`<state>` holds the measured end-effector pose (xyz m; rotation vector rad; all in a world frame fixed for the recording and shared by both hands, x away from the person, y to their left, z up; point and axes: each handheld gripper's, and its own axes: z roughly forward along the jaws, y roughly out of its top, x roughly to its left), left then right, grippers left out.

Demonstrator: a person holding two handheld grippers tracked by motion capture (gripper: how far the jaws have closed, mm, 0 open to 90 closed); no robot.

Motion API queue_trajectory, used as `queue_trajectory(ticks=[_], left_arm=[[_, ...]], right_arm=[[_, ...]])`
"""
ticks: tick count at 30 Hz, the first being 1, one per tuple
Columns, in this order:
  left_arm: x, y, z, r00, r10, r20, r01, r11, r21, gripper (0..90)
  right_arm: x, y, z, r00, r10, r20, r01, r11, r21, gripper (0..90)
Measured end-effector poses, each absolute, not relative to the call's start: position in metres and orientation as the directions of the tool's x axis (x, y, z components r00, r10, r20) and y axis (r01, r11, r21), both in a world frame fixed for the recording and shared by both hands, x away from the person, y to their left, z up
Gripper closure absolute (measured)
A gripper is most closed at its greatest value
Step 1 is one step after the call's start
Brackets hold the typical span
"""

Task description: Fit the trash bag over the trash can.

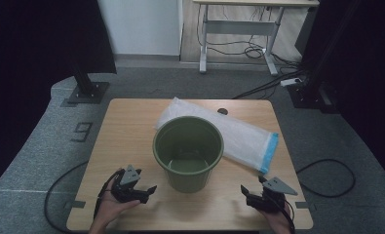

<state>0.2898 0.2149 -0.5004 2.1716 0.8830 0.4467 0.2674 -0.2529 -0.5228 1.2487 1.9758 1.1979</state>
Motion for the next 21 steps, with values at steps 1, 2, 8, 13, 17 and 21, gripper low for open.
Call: queue_trajectory(ticks=[1,2,8,13,17,21], left_arm=[[0.290,0.217,-0.501,0.700,0.713,0.041,0.456,-0.490,0.743,14.4],[0.290,0.219,-0.502,0.697,0.716,0.041,0.460,-0.490,0.741,14.3],[0.292,0.238,-0.503,0.668,0.744,0.021,0.485,-0.456,0.746,14.4],[0.294,0.251,-0.506,0.652,0.758,0.000,0.500,-0.431,0.751,14.8],[0.295,0.260,-0.511,0.642,0.767,-0.013,0.516,-0.419,0.747,14.7],[0.295,0.265,-0.512,0.631,0.775,-0.022,0.526,-0.408,0.746,14.8]], right_arm=[[0.286,-0.247,-0.521,-0.456,0.889,0.024,0.453,0.209,0.866,20.8],[0.297,-0.244,-0.521,-0.460,0.887,0.026,0.462,0.215,0.860,21.4],[0.346,-0.230,-0.522,-0.462,0.887,0.017,0.505,0.247,0.827,23.9],[0.383,-0.217,-0.530,-0.442,0.897,-0.001,0.536,0.266,0.801,26.5],[0.400,-0.211,-0.539,-0.418,0.908,-0.013,0.555,0.266,0.788,30.4],[0.404,-0.208,-0.545,-0.426,0.904,-0.026,0.579,0.294,0.761,42.1]])
